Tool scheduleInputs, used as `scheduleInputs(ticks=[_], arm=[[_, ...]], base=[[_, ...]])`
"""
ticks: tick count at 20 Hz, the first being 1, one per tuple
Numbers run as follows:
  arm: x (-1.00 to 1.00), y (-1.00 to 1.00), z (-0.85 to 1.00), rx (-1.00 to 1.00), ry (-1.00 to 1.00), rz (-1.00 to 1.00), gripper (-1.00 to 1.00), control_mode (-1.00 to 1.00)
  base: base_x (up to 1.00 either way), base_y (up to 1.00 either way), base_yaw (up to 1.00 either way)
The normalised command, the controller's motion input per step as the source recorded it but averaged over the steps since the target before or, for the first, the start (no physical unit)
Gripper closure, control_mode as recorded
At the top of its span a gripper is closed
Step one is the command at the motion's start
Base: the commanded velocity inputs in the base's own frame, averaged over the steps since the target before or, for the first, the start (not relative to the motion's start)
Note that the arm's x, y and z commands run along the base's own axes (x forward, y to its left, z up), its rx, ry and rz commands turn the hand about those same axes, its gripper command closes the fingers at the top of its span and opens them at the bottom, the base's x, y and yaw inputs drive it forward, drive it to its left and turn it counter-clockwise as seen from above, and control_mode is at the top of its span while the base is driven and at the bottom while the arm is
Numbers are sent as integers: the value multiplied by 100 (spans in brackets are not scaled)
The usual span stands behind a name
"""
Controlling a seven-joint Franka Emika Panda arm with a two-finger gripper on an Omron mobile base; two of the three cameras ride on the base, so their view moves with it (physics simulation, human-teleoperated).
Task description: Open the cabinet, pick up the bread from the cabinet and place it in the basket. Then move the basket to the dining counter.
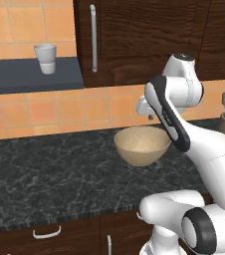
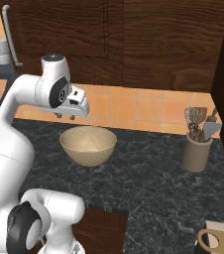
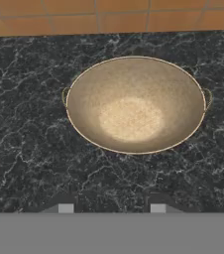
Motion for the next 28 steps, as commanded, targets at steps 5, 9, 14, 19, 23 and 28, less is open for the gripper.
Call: scheduleInputs(ticks=[5,9,14,19,23,28], arm=[[-3,7,0,-1,-2,0,-100,-100],[-18,49,46,-27,-34,-9,-100,-100],[-2,62,97,-29,-38,-12,-100,-100],[0,84,100,-17,-30,0,-100,-100],[0,70,100,-2,-34,0,-100,-100],[4,33,85,4,0,1,-100,-100]], base=[[0,0,0],[0,0,0],[0,0,0],[0,0,0],[0,0,0],[0,0,0]])
